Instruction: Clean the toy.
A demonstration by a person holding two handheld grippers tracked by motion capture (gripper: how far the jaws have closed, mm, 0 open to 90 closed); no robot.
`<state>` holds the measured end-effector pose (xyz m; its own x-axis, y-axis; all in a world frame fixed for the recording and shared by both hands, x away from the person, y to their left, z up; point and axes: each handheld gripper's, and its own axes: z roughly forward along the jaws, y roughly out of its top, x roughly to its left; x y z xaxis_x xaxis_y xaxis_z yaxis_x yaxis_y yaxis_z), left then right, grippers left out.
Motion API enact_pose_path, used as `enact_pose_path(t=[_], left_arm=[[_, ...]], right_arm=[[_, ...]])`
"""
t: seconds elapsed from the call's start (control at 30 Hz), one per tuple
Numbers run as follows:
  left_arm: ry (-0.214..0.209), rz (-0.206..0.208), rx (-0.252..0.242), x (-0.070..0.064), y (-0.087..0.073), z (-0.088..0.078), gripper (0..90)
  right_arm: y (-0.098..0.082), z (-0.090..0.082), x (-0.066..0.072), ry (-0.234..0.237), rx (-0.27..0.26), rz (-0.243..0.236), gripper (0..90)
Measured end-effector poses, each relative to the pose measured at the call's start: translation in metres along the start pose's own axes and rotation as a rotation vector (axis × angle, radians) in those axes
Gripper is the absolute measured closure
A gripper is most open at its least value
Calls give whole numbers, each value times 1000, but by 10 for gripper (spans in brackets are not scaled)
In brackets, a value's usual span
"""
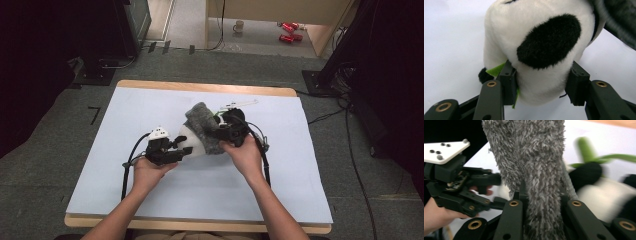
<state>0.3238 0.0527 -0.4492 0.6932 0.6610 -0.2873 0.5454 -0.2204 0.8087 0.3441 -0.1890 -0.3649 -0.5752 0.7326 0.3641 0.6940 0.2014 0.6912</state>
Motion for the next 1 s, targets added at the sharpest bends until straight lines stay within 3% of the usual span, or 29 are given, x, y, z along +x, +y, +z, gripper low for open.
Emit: enact_pose_path(t=[0.1, 0.17, 0.3, 0.4, 0.53, 0.7, 0.8, 1.0], left_arm=[[33, 5, 16, -6, -1, -2, 519], [31, 4, 17, -4, -3, -2, 521], [25, -4, 12, -1, -3, -1, 521], [17, 12, 15, 0, -4, -1, 521], [17, 25, 11, 0, -4, 0, 522], [-1, 22, 23, 6, -3, -2, 525], [-11, 31, 25, 6, -1, -2, 528], [-44, 26, 48, 13, 1, -5, 544]], right_arm=[[-1, 11, 12, 6, 18, -22, 757], [-2, 15, 14, -2, 24, -42, 755], [-4, 17, -1, -14, 23, -52, 755], [-4, 10, -13, -76, 29, -58, 760], [-3, -2, -28, -82, 20, -17, 761], [0, -24, -50, -149, -36, 44, 760], [-3, -29, -63, -107, -41, 89, 764], [-3, -34, -67, -105, -48, 90, 767]])
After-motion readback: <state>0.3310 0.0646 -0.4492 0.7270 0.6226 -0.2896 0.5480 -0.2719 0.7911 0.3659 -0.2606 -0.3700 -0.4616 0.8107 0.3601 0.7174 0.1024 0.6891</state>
